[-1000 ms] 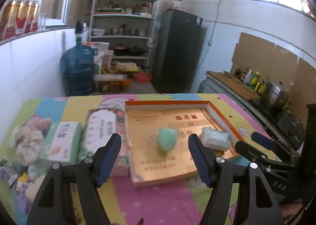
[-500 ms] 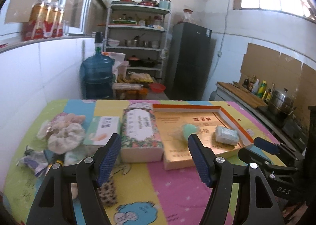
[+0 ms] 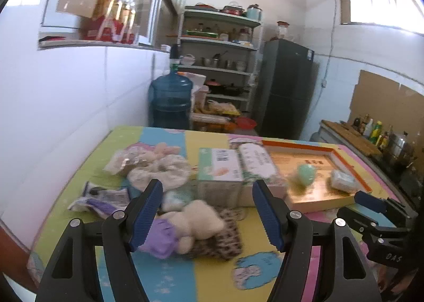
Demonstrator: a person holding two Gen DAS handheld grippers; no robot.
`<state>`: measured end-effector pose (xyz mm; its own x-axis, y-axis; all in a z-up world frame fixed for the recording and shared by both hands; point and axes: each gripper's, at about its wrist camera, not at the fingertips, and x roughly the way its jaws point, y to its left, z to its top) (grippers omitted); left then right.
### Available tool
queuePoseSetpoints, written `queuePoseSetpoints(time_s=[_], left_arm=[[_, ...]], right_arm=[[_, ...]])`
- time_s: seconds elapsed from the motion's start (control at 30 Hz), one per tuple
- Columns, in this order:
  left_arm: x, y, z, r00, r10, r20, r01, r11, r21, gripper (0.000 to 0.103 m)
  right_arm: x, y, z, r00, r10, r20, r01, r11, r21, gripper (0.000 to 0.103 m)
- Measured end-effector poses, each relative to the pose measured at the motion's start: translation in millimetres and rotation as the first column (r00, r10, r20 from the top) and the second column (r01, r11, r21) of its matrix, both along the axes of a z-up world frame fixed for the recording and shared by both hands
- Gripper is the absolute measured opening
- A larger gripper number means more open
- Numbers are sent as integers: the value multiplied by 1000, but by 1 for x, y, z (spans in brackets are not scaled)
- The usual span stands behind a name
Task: Organize soft objects
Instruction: 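Withdraw both tools from the box toward the pile of soft items, then grasp the clear plastic bag with the left tool while the right tool grasps the white floral cloth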
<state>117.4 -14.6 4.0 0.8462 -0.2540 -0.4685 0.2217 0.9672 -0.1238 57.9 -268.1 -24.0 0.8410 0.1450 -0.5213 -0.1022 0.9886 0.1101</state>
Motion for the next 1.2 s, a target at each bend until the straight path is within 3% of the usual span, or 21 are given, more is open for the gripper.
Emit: queuePoseSetpoints(time_s=[0.4, 0.7, 1.2], left_arm=[[15, 65, -16, 996, 87, -25, -88, 996, -35, 72], [49, 106, -23, 983, 172, -57, -174, 984, -25, 72], [128, 138, -25, 977, 161, -143, -168, 985, -36, 72]], right_arm=[[29, 66, -6, 991, 129, -28, -129, 991, -17, 73], [72, 122, -9, 960, 268, -83, -269, 963, -3, 73], [164, 185, -5, 908, 375, -185, -385, 923, -18, 73]])
